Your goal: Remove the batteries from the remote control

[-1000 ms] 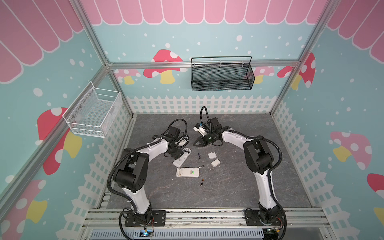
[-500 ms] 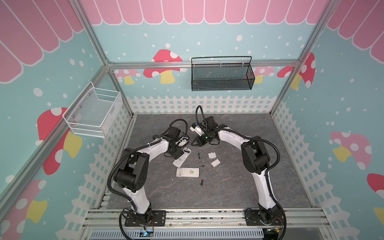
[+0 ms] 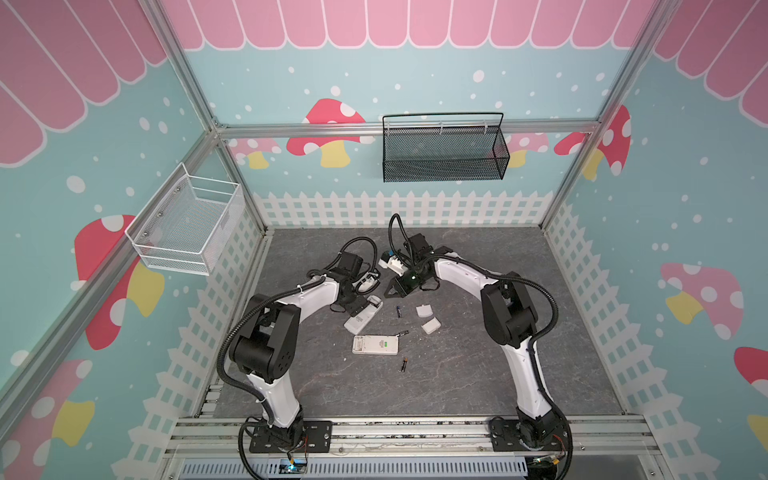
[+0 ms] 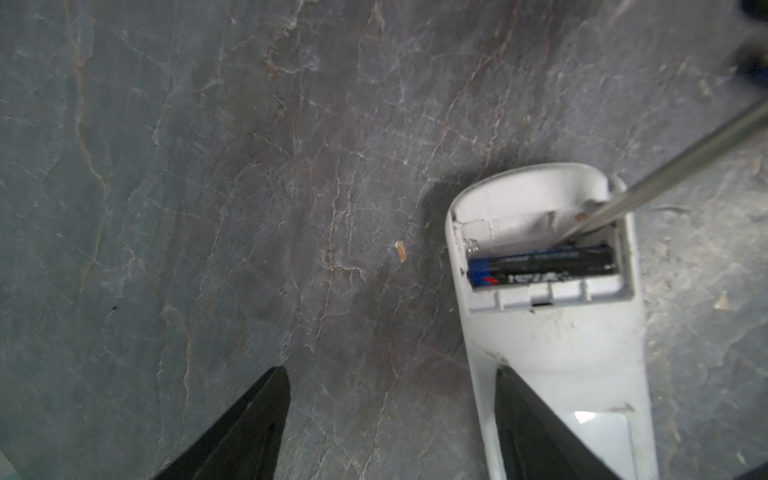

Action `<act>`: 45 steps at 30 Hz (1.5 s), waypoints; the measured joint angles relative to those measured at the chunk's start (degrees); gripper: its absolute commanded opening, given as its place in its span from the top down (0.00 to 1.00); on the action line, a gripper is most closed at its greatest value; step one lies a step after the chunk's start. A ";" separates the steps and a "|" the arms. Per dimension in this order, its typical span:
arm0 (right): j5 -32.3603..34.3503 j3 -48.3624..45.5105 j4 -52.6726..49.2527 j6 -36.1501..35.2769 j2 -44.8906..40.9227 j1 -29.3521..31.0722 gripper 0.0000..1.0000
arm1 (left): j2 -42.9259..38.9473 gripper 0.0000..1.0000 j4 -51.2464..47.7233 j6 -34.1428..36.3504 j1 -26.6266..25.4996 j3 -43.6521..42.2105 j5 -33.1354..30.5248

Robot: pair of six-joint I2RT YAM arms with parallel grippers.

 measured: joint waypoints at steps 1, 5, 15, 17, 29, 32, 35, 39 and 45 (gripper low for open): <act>-0.90 0.00 -0.11 -0.07 0.37 -0.09 1.00 | 0.02 0.21 0.00 0.09 -0.07 0.04 -0.04; -5.51 0.17 0.52 0.22 1.99 -1.60 1.00 | 0.02 0.22 -0.04 0.44 -0.28 0.09 -0.33; -10.67 -1.03 3.78 3.50 3.39 -2.78 1.00 | 0.33 0.25 -3.98 0.92 -0.96 2.12 1.60; -11.80 -2.21 5.55 4.39 3.37 -2.82 1.00 | 0.39 0.26 -5.79 0.85 -1.31 3.61 3.08; -14.62 -6.51 12.61 9.05 2.75 -3.06 1.00 | 1.14 0.32 -9.25 0.31 -2.38 6.99 5.92; -14.75 -6.99 13.44 9.53 2.60 -3.06 1.00 | 1.14 0.31 -9.31 0.37 -2.38 6.99 6.10; -15.04 -7.17 14.03 10.12 2.60 -3.04 1.00 | 1.33 0.31 -9.44 0.55 -2.38 6.99 6.10; -15.69 -7.74 15.08 10.84 2.60 -2.99 1.00 | 2.49 0.37 -9.44 0.83 -2.40 6.99 6.08; -16.61 -8.07 16.61 12.07 2.60 -2.67 1.00 | 3.93 0.45 -9.64 1.33 -2.38 7.02 5.92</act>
